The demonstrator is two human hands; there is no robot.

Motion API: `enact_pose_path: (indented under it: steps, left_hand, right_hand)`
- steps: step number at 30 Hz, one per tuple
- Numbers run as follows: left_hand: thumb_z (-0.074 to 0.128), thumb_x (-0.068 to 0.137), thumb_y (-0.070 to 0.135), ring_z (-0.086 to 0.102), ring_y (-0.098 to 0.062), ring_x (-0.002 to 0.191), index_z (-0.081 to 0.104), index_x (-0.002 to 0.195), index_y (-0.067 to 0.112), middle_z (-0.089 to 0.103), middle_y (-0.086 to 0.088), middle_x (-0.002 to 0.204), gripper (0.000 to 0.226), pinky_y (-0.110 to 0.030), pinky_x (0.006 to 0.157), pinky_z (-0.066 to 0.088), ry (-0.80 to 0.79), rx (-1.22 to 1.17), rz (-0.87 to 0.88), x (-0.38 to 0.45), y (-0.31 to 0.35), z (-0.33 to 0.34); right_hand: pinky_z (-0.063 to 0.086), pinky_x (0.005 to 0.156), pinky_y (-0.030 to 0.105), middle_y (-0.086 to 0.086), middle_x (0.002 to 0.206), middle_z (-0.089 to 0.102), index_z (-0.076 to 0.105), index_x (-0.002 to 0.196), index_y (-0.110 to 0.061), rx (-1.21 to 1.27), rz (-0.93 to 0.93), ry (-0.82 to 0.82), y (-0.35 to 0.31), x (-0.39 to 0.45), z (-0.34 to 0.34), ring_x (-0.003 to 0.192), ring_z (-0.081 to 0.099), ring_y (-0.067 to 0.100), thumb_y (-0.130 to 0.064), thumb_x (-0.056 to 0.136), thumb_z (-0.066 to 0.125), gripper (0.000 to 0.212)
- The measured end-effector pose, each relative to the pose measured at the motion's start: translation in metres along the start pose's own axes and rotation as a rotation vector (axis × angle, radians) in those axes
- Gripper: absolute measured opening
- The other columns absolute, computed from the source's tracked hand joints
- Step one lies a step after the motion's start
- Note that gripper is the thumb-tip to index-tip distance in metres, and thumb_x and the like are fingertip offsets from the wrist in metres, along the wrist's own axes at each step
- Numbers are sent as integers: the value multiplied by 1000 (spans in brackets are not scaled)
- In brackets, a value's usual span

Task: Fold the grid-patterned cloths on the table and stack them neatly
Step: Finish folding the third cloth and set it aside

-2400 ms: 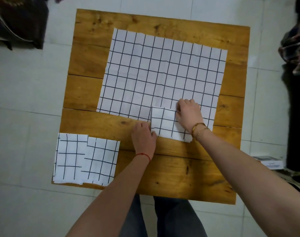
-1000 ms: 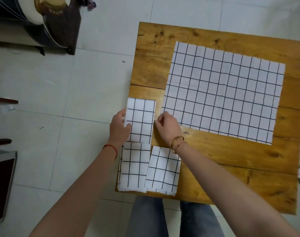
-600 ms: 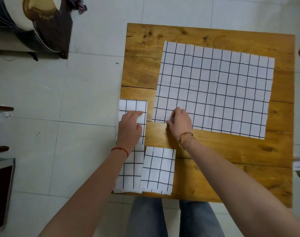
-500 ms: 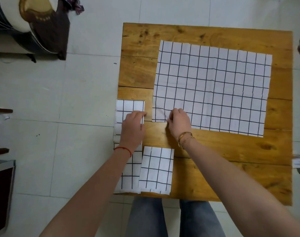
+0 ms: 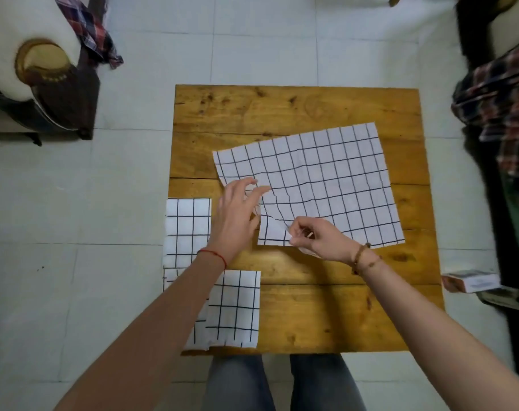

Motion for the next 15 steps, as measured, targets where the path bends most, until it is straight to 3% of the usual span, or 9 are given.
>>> enact_pose_path:
  steps: [2,5,10,12,15]
  left_hand:
    - [63,79,8,34,-19,127,63,107,26,47,4,131,33,-41,106,34,-35,-48,-1,5,19,-3]
    - [62,86,26,46,-16,111,65,98,23,59,7,111,13,-41,103,32,-137,-83,-5,5,47,-3]
    - [57,86,34,53,-13,85,55,81,30,63,10,82,7,-36,100,29,-151,-46,30,3,104,-28]
    - [58,84,31,54,-14,78,53,74,27,62,8,73,11,-38,101,29,-136,-32,39,5,128,-42]
    - [57,84,32,56,-17,75,50,71,23,60,6,70,17,-38,98,31,-108,25,73,10,159,-64]
  right_hand:
    - [49,69,33,6,82,61,57,81,-25,-70,-10,39,-7,-20,-19,71,53,12,-15,86,69,17]
    - [42,62,15,-7,85,56,57,93,-25,-81,-31,157,-25,-50,-43,73,50,7,-34,81,75,24]
    - [44,73,23,-11,98,56,53,115,-29,-373,-130,271,-75,-88,-69,83,50,8,-63,66,74,63]
    - [43,74,27,-9,96,58,54,114,-25,-532,-185,325,-98,-100,-77,86,51,10,-65,69,69,61]
    - [40,68,33,-2,83,61,58,98,-17,-667,-289,436,-136,-122,-92,79,52,18,-51,82,63,38]
Point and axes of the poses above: each hand's wrist, its own x-axis towards the middle knuckle, its own z-axis out of the palm, y = z × x, the point moved 9 cm from there along x, towards the middle knuckle
